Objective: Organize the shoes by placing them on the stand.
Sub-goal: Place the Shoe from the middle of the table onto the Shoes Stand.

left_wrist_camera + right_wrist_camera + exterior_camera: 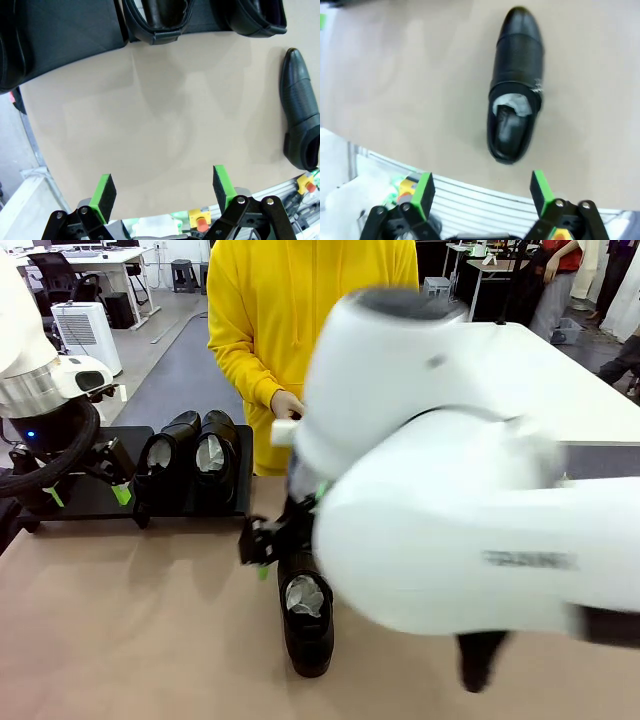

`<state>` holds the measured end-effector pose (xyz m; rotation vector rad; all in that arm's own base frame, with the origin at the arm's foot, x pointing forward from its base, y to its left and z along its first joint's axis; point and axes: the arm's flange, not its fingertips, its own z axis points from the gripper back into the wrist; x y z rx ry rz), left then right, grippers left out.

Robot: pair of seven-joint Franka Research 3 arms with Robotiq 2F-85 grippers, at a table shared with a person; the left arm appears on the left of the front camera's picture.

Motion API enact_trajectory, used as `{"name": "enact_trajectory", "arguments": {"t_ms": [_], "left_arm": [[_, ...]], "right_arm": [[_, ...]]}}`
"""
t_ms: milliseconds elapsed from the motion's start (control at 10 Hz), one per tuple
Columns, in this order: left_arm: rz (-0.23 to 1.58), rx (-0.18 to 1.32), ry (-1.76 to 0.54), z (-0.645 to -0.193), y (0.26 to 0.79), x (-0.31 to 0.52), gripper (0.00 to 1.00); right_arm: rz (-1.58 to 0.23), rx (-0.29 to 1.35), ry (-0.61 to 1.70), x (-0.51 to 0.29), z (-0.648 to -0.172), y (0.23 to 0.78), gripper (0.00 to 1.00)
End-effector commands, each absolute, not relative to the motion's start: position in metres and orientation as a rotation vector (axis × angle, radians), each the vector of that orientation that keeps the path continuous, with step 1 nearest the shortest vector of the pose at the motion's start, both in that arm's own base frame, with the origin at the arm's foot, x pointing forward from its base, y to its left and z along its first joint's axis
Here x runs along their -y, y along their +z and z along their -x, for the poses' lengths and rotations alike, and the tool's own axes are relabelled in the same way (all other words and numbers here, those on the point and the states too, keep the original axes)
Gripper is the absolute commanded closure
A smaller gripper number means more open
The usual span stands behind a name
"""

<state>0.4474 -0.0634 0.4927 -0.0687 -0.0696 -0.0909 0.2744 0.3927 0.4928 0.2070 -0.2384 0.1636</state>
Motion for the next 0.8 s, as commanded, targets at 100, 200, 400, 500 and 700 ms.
{"name": "enact_trajectory", "arguments": {"t_ms": [100,200,400,500,700], "left_arm": [[0.069,0.070,-0.091,-0.447,0.493,0.063,0.00],[0.066,0.084,-0.081,-0.437,0.476,0.084,0.00],[0.302,0.045,-0.031,-0.409,0.447,0.132,0.00],[0.367,0.060,0.030,-0.404,0.439,0.150,0.00],[0.321,0.074,0.071,-0.399,0.423,0.181,0.00]], "right_arm": [[-0.266,0.379,0.015,-0.291,-0.252,0.541,0.00],[-0.289,0.439,-0.115,-0.263,-0.246,0.553,0.00],[-0.399,0.518,-0.305,-0.205,-0.243,0.565,0.00],[-0.425,0.500,-0.380,-0.182,-0.248,0.562,0.00],[-0.492,0.480,-0.583,-0.151,-0.261,0.550,0.00]]}}
